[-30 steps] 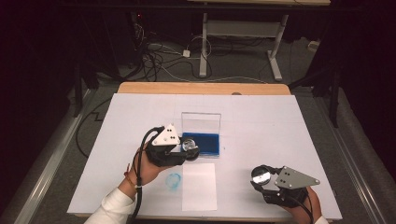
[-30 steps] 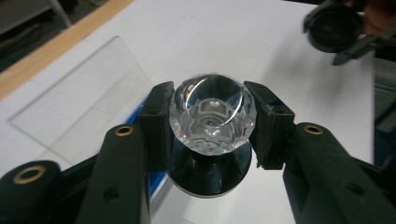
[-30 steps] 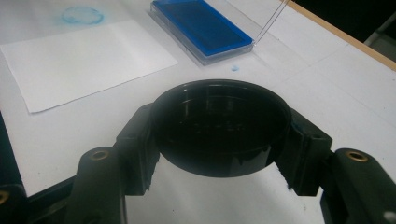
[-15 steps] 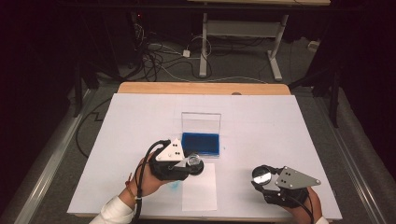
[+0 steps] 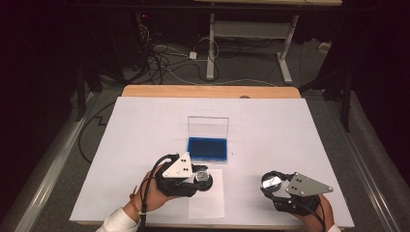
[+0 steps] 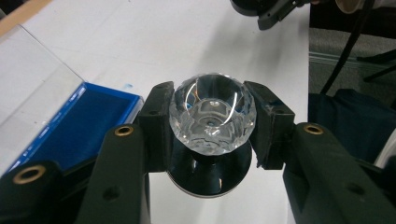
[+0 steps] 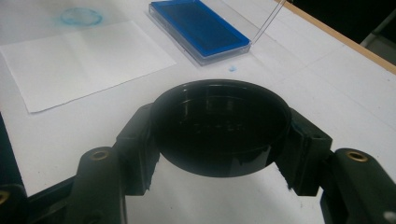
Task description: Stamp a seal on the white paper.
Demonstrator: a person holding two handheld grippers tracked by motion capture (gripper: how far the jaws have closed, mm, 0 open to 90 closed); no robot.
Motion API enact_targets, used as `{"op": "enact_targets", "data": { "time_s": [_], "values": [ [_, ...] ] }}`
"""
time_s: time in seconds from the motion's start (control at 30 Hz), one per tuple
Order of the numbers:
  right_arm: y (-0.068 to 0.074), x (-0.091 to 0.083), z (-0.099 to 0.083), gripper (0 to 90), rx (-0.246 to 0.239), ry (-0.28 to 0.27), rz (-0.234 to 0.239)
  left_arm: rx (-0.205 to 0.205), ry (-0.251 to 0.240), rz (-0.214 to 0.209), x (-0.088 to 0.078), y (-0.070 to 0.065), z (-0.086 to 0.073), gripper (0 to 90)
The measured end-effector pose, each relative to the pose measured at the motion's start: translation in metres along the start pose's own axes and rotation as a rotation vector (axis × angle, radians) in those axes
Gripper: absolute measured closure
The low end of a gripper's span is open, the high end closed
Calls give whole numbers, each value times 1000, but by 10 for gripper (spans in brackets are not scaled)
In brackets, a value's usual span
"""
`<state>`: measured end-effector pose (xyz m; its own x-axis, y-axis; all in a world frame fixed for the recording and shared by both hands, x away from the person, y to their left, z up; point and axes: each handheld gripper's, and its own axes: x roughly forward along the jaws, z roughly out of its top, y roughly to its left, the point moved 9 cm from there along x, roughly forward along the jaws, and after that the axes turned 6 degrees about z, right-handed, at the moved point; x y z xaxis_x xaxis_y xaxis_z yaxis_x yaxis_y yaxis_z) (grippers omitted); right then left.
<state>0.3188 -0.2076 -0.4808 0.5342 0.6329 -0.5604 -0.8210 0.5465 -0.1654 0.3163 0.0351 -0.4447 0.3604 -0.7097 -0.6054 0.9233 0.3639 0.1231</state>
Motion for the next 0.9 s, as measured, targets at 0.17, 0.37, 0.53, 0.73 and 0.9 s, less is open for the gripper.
{"op": "enact_targets", "data": {
  "time_s": [0.17, 0.37, 0.53, 0.73, 0.9],
  "values": [
    [0, 1, 0, 385, -1, 3, -1, -5, 16, -20, 3, -6, -6, 541],
    [1, 1, 1, 385, -4, 4, 0, -5, 42, -25, 9, -10, -15, 540],
    [2, 1, 0, 385, -5, 5, 3, -9, 60, -39, 15, -12, -22, 540],
    [2, 2, 0, 385, -1, 7, 1, -12, 75, -48, 23, -12, -27, 540],
    [2, 3, 0, 385, 1, 9, 2, -13, 84, -49, 26, -12, -29, 540]
  ]
}}
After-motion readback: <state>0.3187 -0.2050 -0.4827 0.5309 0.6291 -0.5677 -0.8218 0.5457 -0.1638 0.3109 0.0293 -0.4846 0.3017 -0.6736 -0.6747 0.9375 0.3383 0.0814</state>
